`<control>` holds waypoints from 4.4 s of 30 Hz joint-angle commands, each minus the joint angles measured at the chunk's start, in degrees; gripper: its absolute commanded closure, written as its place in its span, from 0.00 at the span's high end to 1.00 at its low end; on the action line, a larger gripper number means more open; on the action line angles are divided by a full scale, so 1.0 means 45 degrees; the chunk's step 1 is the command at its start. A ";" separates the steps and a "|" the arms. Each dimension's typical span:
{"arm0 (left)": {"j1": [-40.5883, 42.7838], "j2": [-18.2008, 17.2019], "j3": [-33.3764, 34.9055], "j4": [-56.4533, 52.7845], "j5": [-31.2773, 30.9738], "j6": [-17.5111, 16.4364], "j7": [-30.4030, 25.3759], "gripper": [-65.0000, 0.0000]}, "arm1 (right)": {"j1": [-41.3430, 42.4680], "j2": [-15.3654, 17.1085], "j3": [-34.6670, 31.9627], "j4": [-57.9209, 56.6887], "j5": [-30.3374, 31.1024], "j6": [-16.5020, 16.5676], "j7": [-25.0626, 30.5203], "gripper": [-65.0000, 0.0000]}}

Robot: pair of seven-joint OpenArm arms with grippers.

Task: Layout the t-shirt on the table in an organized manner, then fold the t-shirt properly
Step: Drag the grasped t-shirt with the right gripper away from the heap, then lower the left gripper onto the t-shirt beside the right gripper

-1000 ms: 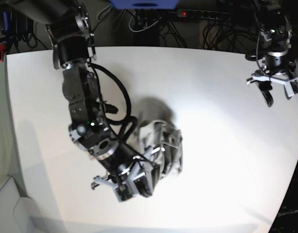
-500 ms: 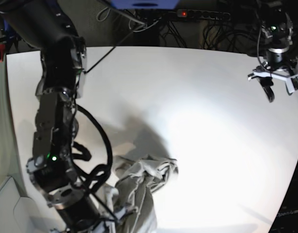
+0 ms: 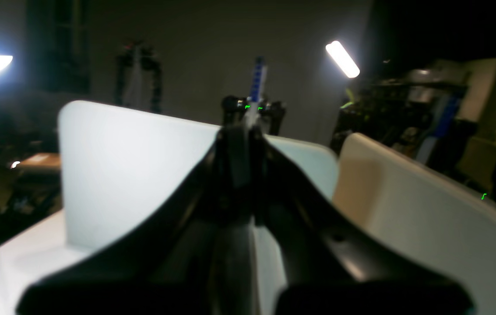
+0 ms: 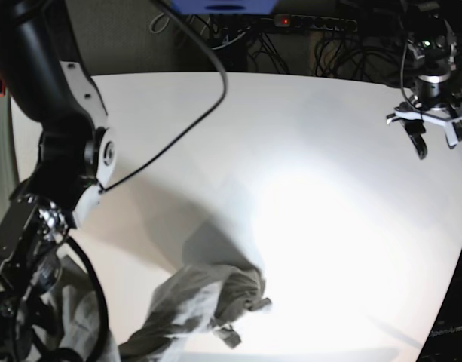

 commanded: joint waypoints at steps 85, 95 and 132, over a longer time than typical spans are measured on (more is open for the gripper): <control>-1.3007 0.3433 1.1017 -1.7963 0.0043 0.0027 -0.5914 0.58 | -1.1585 0.1131 0.0858 0.0982 0.0005 0.0238 0.0261 0.41; -1.3007 0.3450 1.1036 -1.7943 0.0043 0.0007 -0.6012 0.58 | -1.1897 0.1111 0.0858 0.0982 0.0005 0.0238 0.0261 0.40; -1.3046 0.3450 1.2560 -1.7025 -0.0054 0.0124 -0.5445 0.01 | -1.2894 0.1072 0.0858 0.0982 0.0025 0.0238 0.0261 0.40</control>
